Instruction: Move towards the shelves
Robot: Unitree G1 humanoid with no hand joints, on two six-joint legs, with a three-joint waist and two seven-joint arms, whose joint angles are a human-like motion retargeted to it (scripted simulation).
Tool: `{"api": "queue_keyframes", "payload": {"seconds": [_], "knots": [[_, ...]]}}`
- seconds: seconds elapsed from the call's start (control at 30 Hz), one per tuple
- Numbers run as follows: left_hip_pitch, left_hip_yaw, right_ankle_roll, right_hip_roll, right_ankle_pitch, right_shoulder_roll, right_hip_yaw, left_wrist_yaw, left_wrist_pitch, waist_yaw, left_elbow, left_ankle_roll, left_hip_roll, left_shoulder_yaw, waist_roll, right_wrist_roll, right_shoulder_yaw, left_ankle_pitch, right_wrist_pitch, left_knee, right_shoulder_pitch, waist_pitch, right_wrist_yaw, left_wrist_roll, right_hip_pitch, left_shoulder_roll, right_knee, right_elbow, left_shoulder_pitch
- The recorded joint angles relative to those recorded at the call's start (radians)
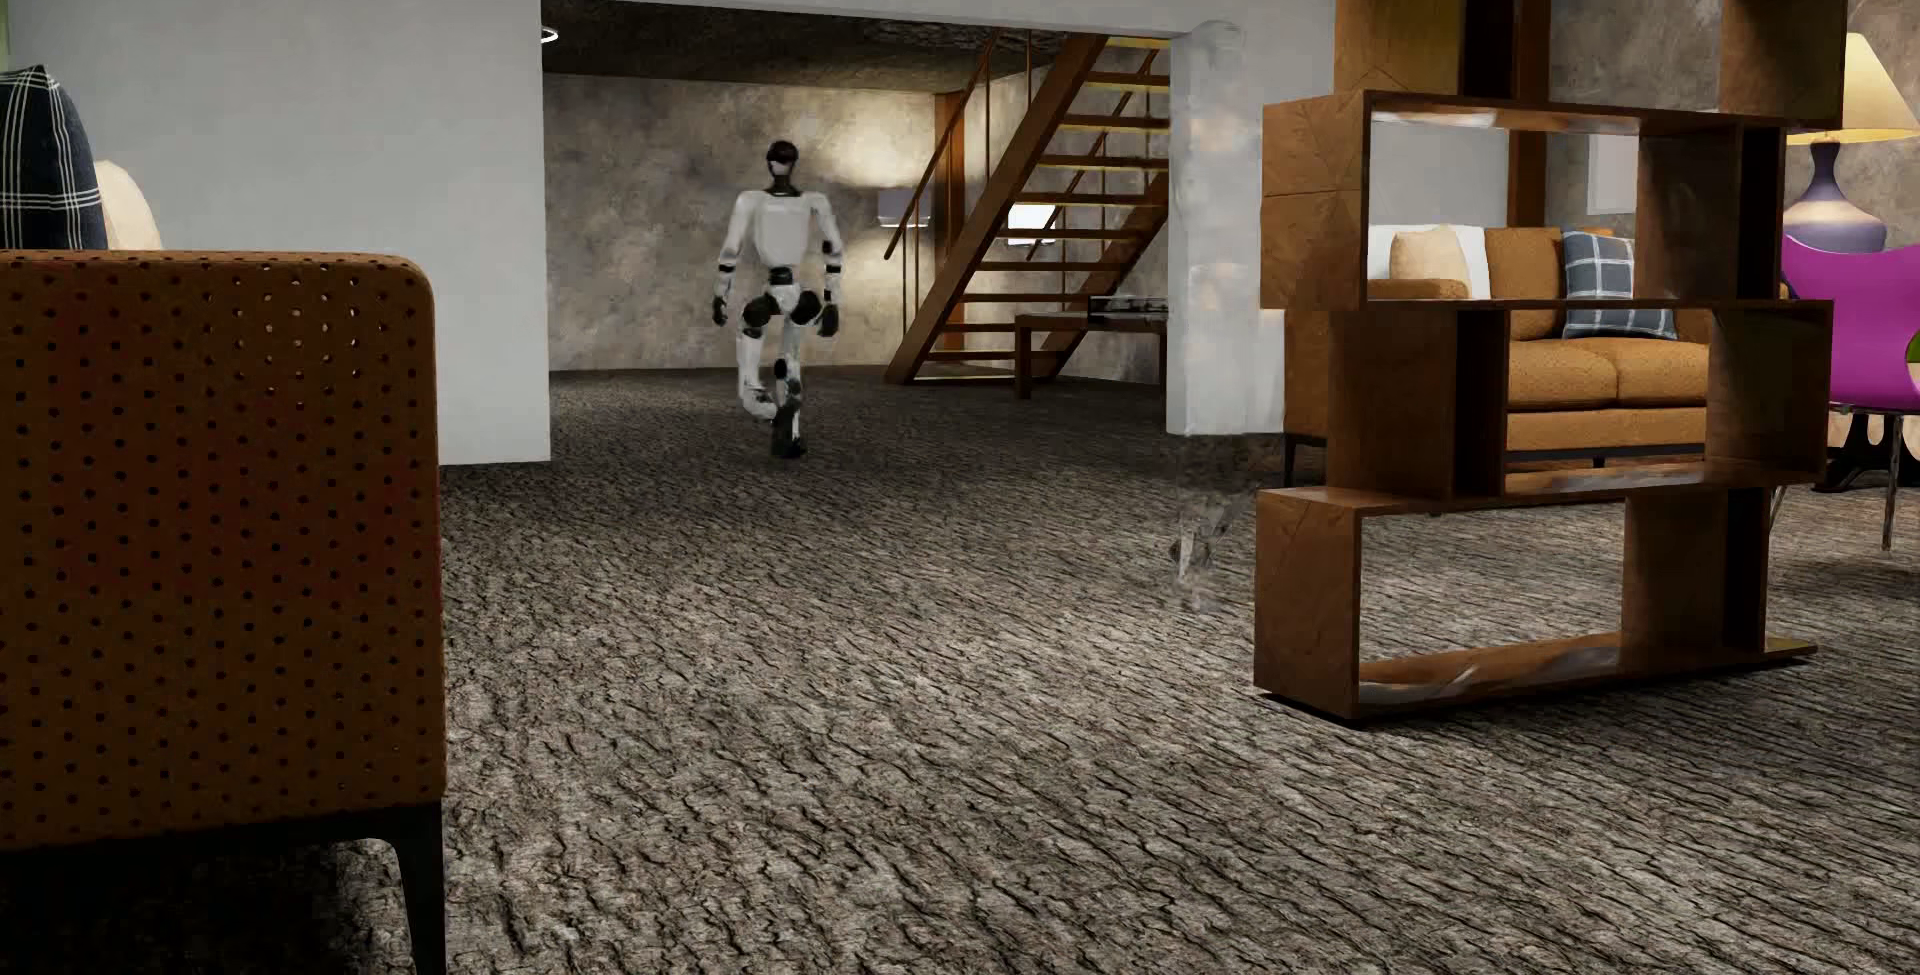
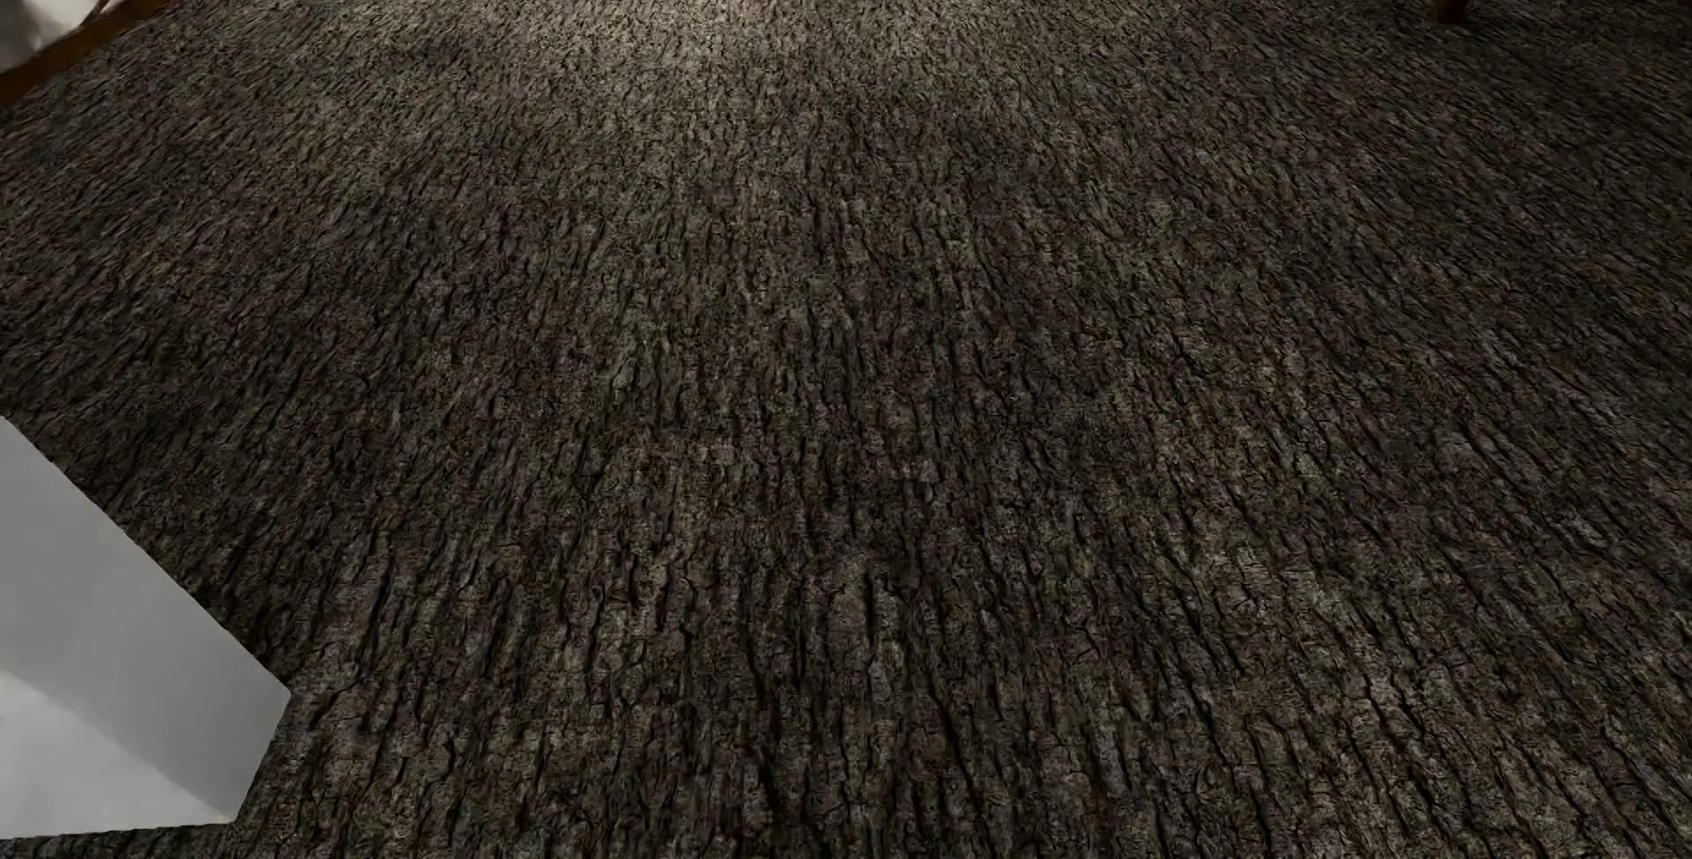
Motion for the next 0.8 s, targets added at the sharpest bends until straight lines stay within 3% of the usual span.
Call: {"api": "queue_keyframes", "payload": {"seconds": [0.07,0.13,0.2,0.3,0.37,0.4,0.47,0.5,0.63,0.73,0.8], "knots": [[-0.163,0.000,0.000,0.045,-0.124,-0.006,0.000,0.000,0.000,0.114,0.126,0.000,-0.037,-0.107,-0.017,0.000,-0.010,-0.294,0.000,0.122,-0.061,0.018,0.000,0.000,0.185,-0.005,-0.053,-0.046,0.025],[-0.299,0.000,0.000,0.048,-0.264,-0.025,0.000,0.000,0.000,0.241,0.204,0.000,-0.070,-0.141,-0.043,0.000,-0.068,-0.403,0.000,-0.036,-0.104,0.017,0.000,0.000,0.339,-0.006,-0.094,-0.163,0.082],[-0.384,0.000,0.000,0.032,-0.376,-0.051,0.000,0.000,0.000,0.330,0.237,0.000,-0.072,-0.158,-0.061,0.000,-0.159,-0.360,0.000,-0.353,-0.127,0.006,0.000,0.000,0.449,-0.006,-0.107,-0.329,0.152],[-0.470,0.000,0.000,0.004,-0.506,-0.066,0.000,0.000,0.000,0.394,0.229,0.000,-0.019,-0.144,-0.046,0.000,-0.294,-0.285,0.000,-0.743,-0.162,-0.031,0.000,0.000,0.530,-0.024,-0.062,-0.505,0.253],[-0.478,0.000,0.000,-0.060,-0.578,-0.070,0.000,0.000,0.000,0.425,0.205,0.000,0.026,-0.172,-0.037,0.000,-0.332,-0.335,0.000,-0.767,-0.179,-0.038,0.000,0.000,0.611,-0.032,-0.026,-0.550,0.315],[-0.480,0.000,0.000,-0.106,-0.574,-0.066,0.000,0.000,0.000,0.449,0.202,0.000,0.027,-0.196,-0.037,0.000,-0.341,-0.267,0.000,-0.714,-0.165,-0.041,0.000,0.000,0.644,-0.031,-0.004,-0.543,0.323],[-0.527,0.000,0.000,-0.190,-0.529,-0.040,0.000,0.000,0.000,0.467,0.229,0.000,0.024,-0.237,-0.041,0.000,-0.361,-0.091,0.000,-0.549,-0.128,-0.063,0.000,0.000,0.664,-0.037,0.056,-0.490,0.313],[-0.532,0.000,0.000,-0.225,-0.478,-0.018,0.000,0.000,0.000,0.459,0.262,0.000,0.017,-0.243,-0.052,0.000,-0.361,-0.072,0.000,-0.466,-0.123,-0.058,0.000,0.000,0.657,-0.039,0.110,-0.414,0.285],[-0.429,0.000,0.000,-0.269,-0.115,-0.010,0.000,0.000,0.000,0.423,0.194,0.000,-0.004,-0.198,-0.056,0.000,-0.170,-0.234,0.000,-0.413,-0.154,-0.011,0.000,0.000,0.521,-0.006,0.225,-0.103,0.163],[-0.351,0.000,0.000,-0.267,0.165,-0.039,0.000,0.000,0.000,0.359,0.052,0.000,-0.007,-0.087,-0.056,0.000,-0.175,-0.292,0.000,-0.455,-0.085,-0.001,0.000,0.000,0.426,0.050,0.171,-0.064,0.120],[-0.300,0.000,0.000,-0.285,0.231,-0.066,0.000,0.000,0.000,0.352,0.017,0.000,-0.019,0.046,-0.072,0.000,-0.194,-0.326,0.000,-0.472,-0.052,-0.006,0.000,0.000,0.396,0.072,0.139,-0.079,0.112]]}}
